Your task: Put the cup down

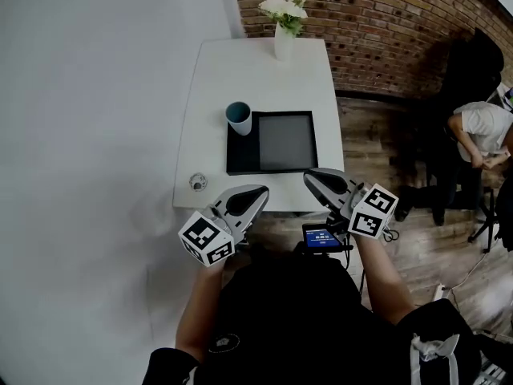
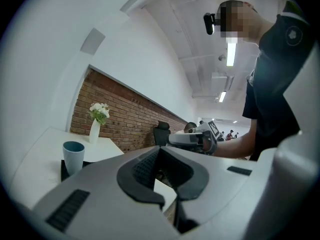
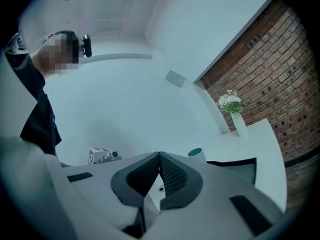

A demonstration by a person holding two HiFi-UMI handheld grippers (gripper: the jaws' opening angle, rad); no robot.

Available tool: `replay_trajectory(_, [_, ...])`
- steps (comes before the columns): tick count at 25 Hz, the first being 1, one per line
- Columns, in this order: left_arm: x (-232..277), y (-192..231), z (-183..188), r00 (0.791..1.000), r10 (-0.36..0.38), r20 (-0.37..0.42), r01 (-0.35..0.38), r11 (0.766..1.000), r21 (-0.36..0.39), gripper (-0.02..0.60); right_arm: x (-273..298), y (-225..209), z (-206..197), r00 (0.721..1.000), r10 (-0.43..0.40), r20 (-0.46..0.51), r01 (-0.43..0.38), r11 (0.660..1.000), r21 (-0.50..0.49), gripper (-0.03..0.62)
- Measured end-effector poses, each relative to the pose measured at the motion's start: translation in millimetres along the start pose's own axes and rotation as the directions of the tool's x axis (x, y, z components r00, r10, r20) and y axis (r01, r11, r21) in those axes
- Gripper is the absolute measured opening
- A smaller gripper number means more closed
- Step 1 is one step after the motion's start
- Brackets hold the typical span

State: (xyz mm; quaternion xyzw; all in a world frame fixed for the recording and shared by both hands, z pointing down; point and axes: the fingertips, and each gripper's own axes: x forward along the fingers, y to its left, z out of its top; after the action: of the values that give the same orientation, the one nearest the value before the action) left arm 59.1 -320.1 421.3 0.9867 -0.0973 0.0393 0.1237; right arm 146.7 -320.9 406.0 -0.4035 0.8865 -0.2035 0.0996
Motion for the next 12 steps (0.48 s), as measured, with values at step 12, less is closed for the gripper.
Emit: replay_trajectory(12, [-15, -5, 7, 0.996, 0.041, 0.074, -0.036, 0.997, -0.062, 0.008, -18, -4, -10, 0.997, -0.077, -0.017, 0.076, 0.995, -0.065, 0.014])
